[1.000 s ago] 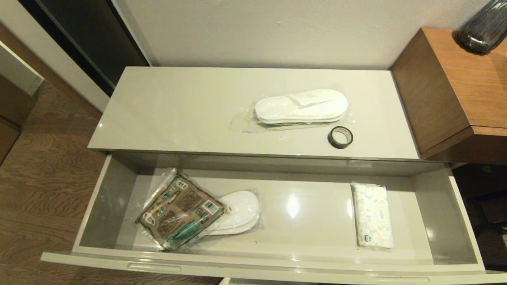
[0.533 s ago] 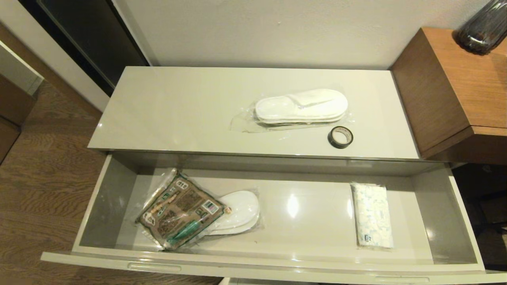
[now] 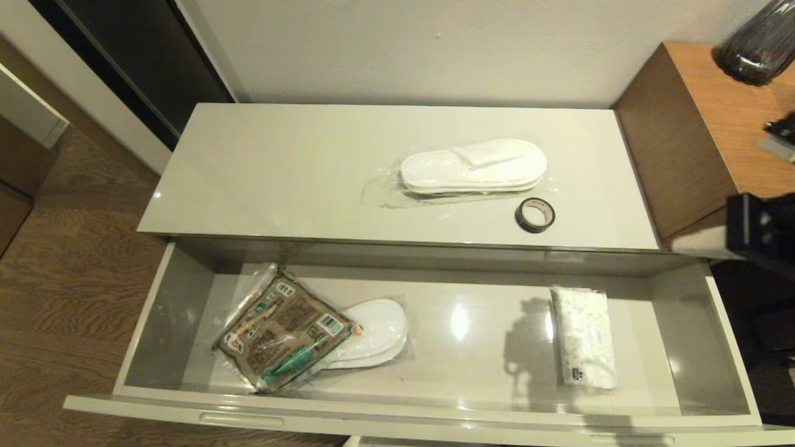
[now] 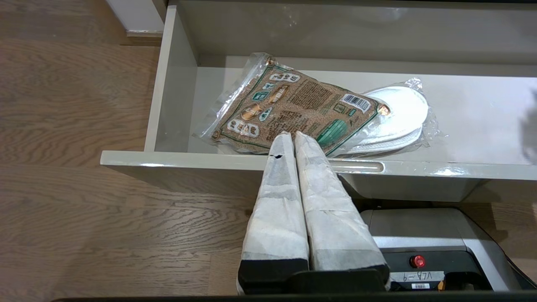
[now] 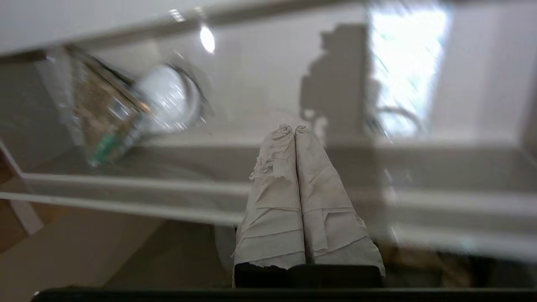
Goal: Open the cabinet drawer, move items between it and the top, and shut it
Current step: Pick up the adhesive tape on the table
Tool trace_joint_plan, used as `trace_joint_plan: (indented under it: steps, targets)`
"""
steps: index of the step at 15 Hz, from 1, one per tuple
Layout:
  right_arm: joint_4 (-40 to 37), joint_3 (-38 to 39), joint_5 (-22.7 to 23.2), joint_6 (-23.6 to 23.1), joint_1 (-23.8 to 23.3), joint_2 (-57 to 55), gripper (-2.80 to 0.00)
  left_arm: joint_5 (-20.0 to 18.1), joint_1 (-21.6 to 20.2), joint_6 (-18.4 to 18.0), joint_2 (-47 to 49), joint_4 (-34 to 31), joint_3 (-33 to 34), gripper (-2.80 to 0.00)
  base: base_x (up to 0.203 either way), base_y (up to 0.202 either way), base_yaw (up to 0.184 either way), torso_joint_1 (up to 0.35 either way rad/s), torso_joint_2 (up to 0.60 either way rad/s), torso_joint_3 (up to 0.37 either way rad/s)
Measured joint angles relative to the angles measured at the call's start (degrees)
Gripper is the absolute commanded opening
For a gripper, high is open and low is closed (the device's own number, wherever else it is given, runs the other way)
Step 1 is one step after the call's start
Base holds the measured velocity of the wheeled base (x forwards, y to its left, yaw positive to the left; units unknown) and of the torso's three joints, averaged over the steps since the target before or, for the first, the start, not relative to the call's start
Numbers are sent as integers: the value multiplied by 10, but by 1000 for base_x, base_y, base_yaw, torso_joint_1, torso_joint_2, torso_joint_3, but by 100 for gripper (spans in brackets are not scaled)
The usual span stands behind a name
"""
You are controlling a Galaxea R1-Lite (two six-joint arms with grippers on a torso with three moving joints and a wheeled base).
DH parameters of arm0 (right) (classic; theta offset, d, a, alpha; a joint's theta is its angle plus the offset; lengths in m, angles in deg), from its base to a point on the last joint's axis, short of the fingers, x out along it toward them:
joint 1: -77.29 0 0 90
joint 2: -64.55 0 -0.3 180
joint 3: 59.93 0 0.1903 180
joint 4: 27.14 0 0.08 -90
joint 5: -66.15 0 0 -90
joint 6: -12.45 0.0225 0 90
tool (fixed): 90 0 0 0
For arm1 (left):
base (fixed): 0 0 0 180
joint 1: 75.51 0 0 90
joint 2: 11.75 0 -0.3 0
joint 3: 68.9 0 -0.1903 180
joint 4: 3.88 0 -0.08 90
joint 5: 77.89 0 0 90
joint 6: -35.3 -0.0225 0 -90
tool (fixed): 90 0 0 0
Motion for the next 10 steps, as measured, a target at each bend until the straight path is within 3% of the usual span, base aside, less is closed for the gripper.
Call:
trace_joint_plan:
  steps: [2, 4, 7, 8, 10]
  targets:
    - [70, -20, -23, 37, 47, -47, -280, 0, 0, 0, 0, 0, 0, -280, 0, 0, 0, 0, 0, 0]
    - [134, -35, -98, 83, 100, -91, -280, 0, 0, 0, 0, 0, 0, -280, 0, 0, 0, 0, 0, 0]
    - [183, -40, -152, 124, 137, -144, -280, 0, 0, 0, 0, 0, 0, -280, 0, 0, 0, 0, 0, 0]
    - [185, -32, -153, 122, 140, -154, 0, 0, 0, 0, 0, 0, 0, -280, 0, 0, 0, 0, 0, 0]
    - [187, -21, -157, 118, 140, -170, 0, 0, 0, 0, 0, 0, 0, -280, 0, 0, 0, 0, 0, 0]
